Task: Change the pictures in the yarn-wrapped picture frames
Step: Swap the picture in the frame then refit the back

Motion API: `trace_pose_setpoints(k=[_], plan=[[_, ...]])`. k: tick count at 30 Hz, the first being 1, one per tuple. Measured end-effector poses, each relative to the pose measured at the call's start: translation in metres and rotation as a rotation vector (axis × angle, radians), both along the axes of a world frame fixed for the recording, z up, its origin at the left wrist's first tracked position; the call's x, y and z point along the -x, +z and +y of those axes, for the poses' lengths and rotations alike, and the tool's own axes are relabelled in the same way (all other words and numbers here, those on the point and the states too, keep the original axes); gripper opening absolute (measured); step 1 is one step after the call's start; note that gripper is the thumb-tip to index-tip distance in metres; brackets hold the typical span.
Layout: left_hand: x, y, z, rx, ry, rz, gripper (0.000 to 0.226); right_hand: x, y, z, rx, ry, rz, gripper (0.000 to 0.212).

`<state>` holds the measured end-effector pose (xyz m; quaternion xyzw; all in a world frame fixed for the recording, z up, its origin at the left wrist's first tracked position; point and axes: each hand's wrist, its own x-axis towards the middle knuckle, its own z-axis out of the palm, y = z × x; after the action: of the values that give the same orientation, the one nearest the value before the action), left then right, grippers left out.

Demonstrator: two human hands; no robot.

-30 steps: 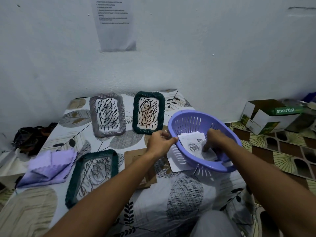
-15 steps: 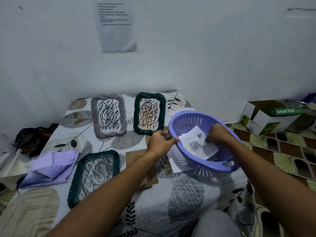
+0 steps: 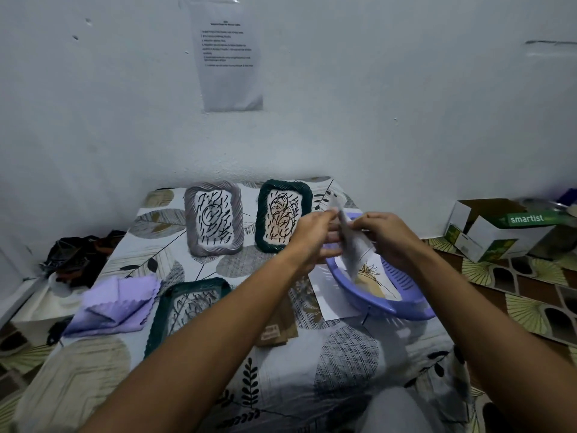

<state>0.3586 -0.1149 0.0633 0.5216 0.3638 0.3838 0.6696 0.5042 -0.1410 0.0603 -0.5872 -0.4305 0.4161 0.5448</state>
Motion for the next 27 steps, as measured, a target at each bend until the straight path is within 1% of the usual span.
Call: trace_pose_setpoints(k=[2, 3, 5, 7, 11, 13, 16, 20, 22, 23, 27], plan=[[0.005, 0.007, 0.002, 0.140, -0.024, -0.086, 0.029, 0.011, 0.003, 0.000, -0.010, 0.056, -0.044, 0.010], [0.009, 0.008, 0.003, 0.162, -0.018, -0.107, 0.032, 0.017, 0.004, 0.000, -0.007, 0.073, -0.080, 0.016], [0.020, 0.008, 0.005, 0.161, 0.028, -0.117, 0.025, 0.028, 0.006, 0.001, 0.015, 0.057, -0.153, 0.023], [0.030, 0.005, 0.005, 0.164, 0.075, -0.127, 0.018, 0.040, 0.007, 0.001, 0.026, 0.033, -0.181, 0.022], [0.055, -0.002, 0.007, 0.135, 0.176, -0.099, 0.025, 0.067, 0.008, -0.002, -0.016, 0.028, -0.199, 0.015], [0.073, -0.006, 0.006, 0.147, 0.229, -0.104, 0.024, 0.079, 0.004, -0.001, -0.049, 0.032, -0.211, 0.014], [0.106, -0.017, 0.005, 0.189, 0.288, -0.107, 0.019, 0.098, -0.009, 0.002, -0.006, 0.053, -0.158, 0.017], [0.153, -0.038, 0.006, 0.243, 0.339, -0.100, 0.023, 0.130, -0.024, 0.007, 0.159, 0.152, 0.005, 0.022], [0.174, -0.049, 0.005, 0.257, 0.372, -0.058, 0.023, 0.147, -0.033, 0.010, 0.220, 0.200, 0.056, 0.022], [0.185, -0.054, 0.004, 0.243, 0.392, -0.005, 0.023, 0.155, -0.038, 0.011, 0.236, 0.211, 0.049, 0.022], [0.228, -0.074, 0.001, 0.155, 0.439, 0.235, 0.025, 0.189, -0.062, 0.016, 0.242, 0.213, -0.084, 0.020]])
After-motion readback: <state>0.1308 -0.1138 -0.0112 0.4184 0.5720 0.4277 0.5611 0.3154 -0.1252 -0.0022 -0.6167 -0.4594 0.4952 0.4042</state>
